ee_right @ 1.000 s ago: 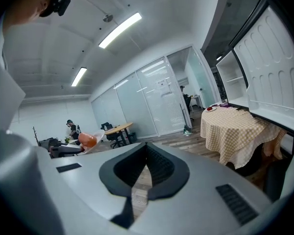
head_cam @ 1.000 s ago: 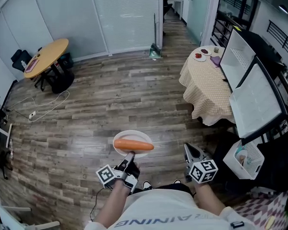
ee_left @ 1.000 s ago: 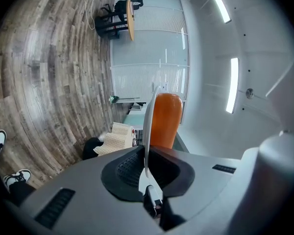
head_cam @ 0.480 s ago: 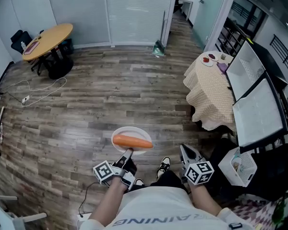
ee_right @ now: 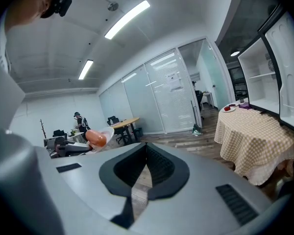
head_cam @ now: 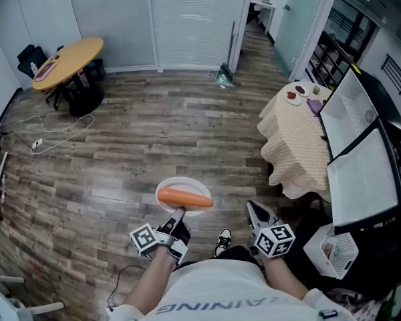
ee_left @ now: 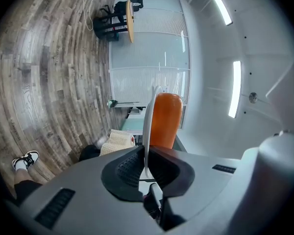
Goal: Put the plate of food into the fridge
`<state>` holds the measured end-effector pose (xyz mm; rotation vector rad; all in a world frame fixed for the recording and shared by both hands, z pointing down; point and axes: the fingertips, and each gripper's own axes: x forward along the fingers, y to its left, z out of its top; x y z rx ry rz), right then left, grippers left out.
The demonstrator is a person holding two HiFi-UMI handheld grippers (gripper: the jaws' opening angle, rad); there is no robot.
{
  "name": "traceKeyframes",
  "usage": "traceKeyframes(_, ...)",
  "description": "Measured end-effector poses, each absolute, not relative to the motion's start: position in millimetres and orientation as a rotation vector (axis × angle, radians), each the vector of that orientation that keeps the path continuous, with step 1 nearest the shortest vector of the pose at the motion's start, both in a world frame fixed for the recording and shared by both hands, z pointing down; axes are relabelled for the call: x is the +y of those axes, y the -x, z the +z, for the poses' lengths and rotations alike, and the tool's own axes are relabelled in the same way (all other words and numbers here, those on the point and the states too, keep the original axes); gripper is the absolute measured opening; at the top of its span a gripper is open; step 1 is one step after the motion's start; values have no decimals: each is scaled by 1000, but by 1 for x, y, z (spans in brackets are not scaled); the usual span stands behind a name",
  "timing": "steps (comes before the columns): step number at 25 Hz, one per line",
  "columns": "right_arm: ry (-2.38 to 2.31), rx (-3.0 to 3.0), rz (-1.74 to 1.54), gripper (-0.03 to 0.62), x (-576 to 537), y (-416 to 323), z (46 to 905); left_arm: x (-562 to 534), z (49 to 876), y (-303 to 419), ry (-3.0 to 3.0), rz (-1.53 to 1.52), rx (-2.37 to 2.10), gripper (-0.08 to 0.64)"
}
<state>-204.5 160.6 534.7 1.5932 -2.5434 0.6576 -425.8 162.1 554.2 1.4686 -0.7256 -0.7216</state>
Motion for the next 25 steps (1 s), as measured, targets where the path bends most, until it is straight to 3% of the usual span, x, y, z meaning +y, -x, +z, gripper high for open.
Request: traceKeyframes(25,-1659,-2559,769,23,-18,55,552,-24,538,274,-1480,-639,-732,28)
